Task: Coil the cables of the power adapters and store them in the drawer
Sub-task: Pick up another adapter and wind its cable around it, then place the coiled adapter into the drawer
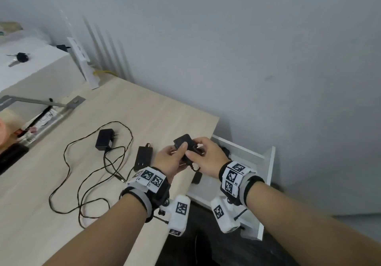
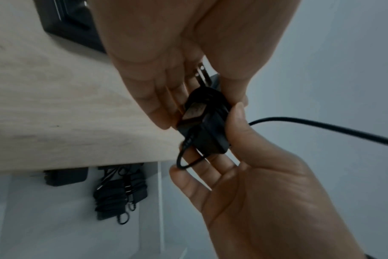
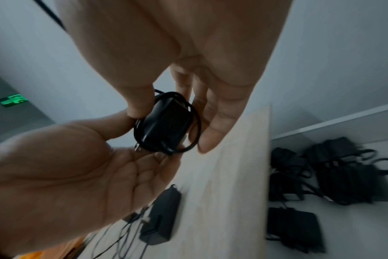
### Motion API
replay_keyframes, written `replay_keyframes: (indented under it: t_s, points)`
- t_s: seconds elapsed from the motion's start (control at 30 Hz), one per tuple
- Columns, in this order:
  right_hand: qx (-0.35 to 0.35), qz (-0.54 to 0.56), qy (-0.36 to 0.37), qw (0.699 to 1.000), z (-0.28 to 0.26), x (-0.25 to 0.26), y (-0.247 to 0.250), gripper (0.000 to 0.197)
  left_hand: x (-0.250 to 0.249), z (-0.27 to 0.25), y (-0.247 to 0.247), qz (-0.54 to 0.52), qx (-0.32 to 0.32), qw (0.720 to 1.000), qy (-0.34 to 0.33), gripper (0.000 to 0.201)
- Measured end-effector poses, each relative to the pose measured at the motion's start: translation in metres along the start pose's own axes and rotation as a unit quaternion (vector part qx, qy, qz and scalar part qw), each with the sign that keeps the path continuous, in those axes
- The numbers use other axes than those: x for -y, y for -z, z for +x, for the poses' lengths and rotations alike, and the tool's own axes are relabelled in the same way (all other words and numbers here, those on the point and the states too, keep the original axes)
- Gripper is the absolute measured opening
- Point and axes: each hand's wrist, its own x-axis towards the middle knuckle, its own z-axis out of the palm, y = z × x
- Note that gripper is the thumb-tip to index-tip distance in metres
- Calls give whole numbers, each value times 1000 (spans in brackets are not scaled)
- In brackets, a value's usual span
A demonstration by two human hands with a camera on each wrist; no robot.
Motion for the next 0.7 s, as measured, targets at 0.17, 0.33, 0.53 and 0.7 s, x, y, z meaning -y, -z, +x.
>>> replay_keyframes:
  t_s: [0.17,0.33,0.53,0.7]
  points:
    - [-7,-42,-83,996,11,-65,46,45,34,27,-27,299,-31,953,-35,45]
    - [20,-130,-184,974,26,-133,65,50,55,36,-39,486,-8,873,-30,32]
    - [117,-199,-172,958,43,-174,38,50,72,46,-41,625,10,778,-62,37]
    - [159,-221,-162,948,58,-192,12,53,79,47,-43,658,12,747,-96,36]
